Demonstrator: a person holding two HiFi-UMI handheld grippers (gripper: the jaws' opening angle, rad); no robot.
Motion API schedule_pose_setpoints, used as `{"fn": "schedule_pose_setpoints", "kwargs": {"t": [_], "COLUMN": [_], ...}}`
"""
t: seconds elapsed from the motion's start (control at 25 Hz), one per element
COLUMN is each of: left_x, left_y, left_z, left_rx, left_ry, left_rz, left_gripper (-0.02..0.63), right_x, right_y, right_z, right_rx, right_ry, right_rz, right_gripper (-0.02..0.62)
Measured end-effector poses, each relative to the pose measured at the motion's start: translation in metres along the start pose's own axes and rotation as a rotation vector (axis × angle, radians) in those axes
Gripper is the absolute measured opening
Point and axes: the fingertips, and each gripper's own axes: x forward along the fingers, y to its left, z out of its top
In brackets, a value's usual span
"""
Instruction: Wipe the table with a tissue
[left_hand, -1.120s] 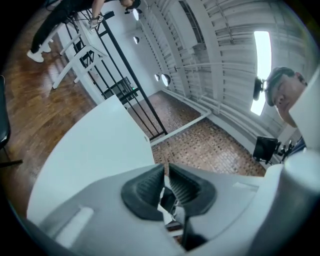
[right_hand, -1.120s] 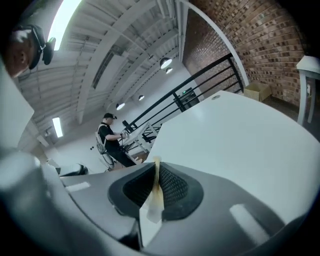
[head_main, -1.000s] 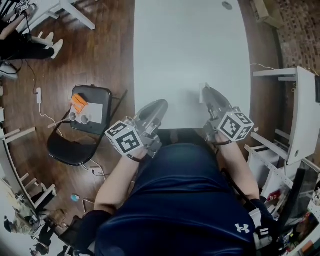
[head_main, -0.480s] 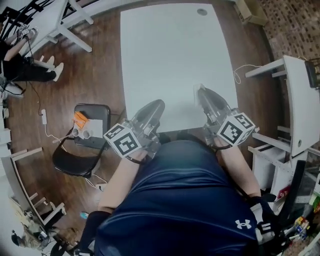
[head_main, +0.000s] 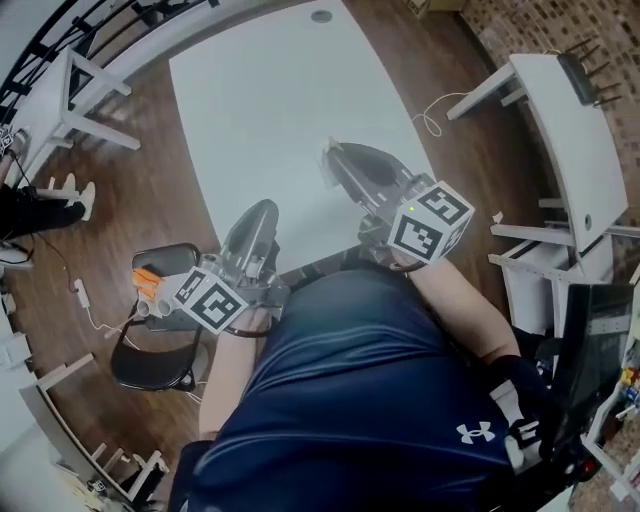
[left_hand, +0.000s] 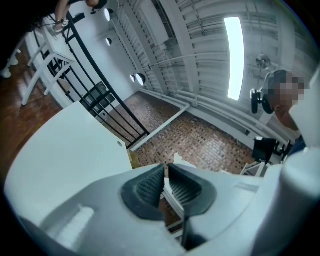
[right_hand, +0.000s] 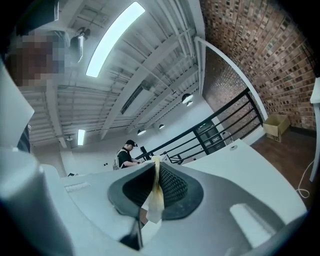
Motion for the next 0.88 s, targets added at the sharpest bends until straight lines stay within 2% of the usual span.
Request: {"fn": "schedule_pose_setpoints", "kwargs": {"t": [0.44, 0.88], "left_x": [0.010, 0.016], "left_y": [-0.004, 0.002], "left_z": [0.006, 0.001], "left_rx": [0.126, 0.096], "left_ry": [0.020, 0.025], "left_rz": [0.022, 0.033], "left_gripper": [0.017, 0.017], "right_x": [-0.002, 0.001], "right_y": [-0.004, -0.009], "right_z": [0.012, 0.003], "right_rx": [-0.070, -0.061], "right_ry": [-0.013, 0.019], "right_rz": [-0.020, 0.014], "right_gripper": [0.031, 0.031]}}
